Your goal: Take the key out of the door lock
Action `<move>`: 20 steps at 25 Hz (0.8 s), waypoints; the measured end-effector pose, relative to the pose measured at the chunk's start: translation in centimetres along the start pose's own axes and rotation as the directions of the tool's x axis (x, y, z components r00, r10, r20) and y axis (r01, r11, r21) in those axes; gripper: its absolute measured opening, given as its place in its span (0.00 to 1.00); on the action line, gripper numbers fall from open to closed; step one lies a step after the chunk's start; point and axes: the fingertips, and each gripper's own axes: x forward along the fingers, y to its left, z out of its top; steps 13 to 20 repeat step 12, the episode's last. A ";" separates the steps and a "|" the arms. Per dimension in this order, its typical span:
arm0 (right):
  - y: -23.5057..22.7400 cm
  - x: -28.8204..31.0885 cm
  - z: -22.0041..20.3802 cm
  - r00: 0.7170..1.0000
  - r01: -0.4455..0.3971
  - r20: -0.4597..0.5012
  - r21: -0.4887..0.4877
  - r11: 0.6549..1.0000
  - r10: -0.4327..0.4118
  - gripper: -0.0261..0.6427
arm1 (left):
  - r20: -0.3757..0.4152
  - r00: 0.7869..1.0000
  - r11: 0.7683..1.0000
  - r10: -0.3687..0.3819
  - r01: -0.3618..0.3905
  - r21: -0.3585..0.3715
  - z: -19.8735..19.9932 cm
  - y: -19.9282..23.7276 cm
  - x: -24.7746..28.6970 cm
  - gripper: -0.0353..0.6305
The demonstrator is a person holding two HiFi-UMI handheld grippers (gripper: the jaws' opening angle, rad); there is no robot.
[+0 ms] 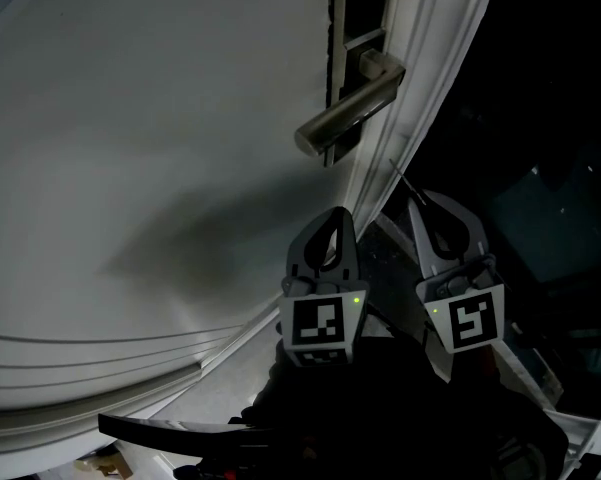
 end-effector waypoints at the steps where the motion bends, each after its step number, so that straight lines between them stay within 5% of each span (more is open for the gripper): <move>1: 0.1 0.0 -0.2 1.000 -0.001 -0.004 0.003 1.000 0.001 0.06 | -0.001 1.000 1.000 0.000 0.000 -0.002 -0.1 0.0 0.0 0.05; 20: 0.6 -0.6 -2.5 0.998 -0.004 -0.062 0.030 1.000 0.005 0.06 | -0.011 1.000 1.000 0.019 -0.019 -0.009 -1.0 0.8 0.0 0.05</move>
